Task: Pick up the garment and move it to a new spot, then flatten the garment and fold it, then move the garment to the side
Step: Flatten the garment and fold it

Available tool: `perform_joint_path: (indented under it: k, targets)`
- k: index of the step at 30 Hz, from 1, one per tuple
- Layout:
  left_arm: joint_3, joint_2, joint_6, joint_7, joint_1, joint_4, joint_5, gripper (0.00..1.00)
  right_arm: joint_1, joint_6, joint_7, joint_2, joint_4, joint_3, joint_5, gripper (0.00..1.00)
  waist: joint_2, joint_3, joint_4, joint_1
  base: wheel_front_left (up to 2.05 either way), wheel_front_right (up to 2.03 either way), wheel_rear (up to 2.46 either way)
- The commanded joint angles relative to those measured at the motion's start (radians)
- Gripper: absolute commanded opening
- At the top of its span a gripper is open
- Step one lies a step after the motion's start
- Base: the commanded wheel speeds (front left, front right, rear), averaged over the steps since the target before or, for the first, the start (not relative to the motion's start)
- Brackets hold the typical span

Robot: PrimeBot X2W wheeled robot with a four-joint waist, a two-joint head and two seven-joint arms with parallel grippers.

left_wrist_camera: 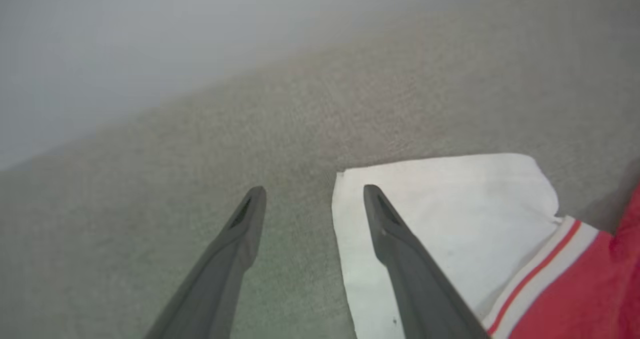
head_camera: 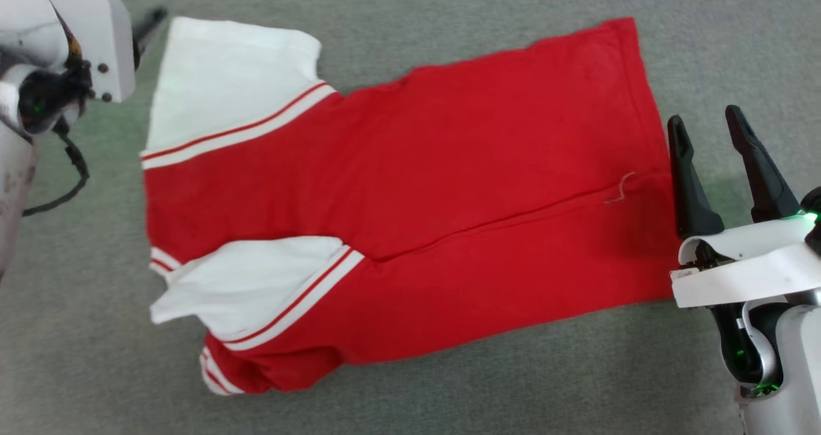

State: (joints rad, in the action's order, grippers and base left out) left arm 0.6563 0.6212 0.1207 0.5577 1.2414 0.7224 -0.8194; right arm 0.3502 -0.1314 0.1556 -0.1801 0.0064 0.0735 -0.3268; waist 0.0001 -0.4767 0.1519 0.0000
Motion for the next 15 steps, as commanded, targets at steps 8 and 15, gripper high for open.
perform_joint_path:
  k: [8, 15]
  targets:
    - [0.045, 0.007, 0.009, 0.264, 0.07, 0.064, -0.086, 1.0, 0.026, 0.002, -0.001, -0.001, 0.01, 0.039, -0.021, 1.0, -0.0001, -0.061, 0.058, 0.0, 0.0, 0.0, 0.0]
    - [0.058, -0.014, 0.011, 0.318, 0.043, 0.047, -0.155, 1.0, 0.024, 0.002, 0.005, -0.013, 0.003, 0.04, -0.03, 1.0, -0.0001, -0.079, 0.068, 0.0, 0.0, 0.0, 0.0]
